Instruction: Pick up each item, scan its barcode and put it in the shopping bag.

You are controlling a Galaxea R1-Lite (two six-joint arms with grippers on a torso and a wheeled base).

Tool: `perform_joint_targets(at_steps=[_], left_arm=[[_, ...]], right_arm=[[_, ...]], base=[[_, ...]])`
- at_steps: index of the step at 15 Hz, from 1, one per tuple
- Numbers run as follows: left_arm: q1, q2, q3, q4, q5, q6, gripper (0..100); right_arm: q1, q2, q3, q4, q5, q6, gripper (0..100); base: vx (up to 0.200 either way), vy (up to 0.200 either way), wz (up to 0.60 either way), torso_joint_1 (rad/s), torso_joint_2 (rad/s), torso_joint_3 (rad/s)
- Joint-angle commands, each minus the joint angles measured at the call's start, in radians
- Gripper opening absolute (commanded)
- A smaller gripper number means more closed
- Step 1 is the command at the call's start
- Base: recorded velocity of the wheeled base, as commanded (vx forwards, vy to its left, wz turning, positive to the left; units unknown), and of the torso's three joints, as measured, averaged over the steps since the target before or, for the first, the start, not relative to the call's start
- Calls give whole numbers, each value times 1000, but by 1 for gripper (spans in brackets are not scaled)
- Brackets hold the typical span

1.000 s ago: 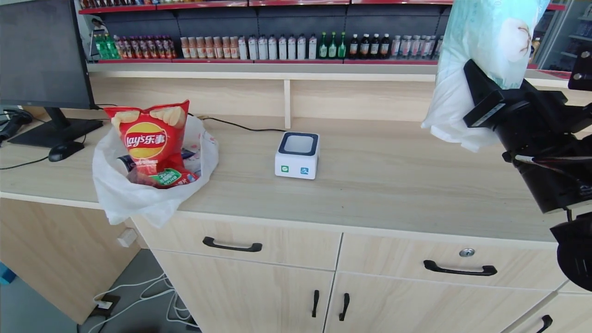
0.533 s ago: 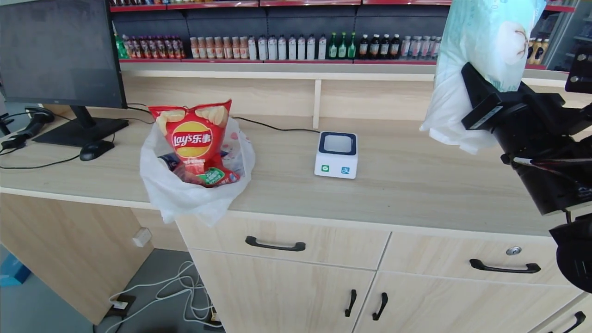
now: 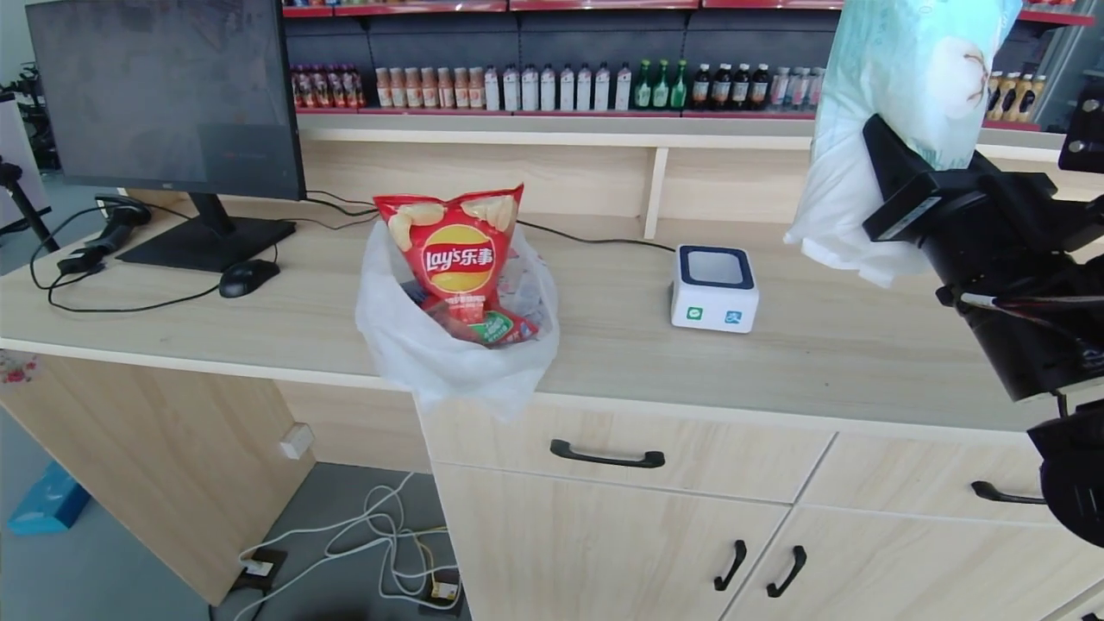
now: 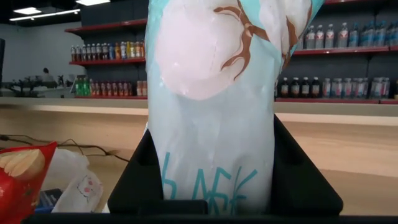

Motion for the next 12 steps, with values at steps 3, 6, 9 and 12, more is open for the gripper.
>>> perform_joint_targets(at_steps=[3,6,9,12], left_arm=[[0,0,0,0,0,0,0],[0,0,0,0,0,0,0],[0,0,0,0,0,-2,0],[0,0,0,0,0,-2,0]], right_arm=[[15,-1,15,0,0,-2,0],[50,4,37,0,-1,-11,0],[50,5,49,0,-1,-14,0],[55,5,91,0,-1,-13,0]], base=[[0,0,0,0,0,0],[133,0,0,3,3,2],[200,0,0,-7,4,12],[200,0,0,12,2,1]])
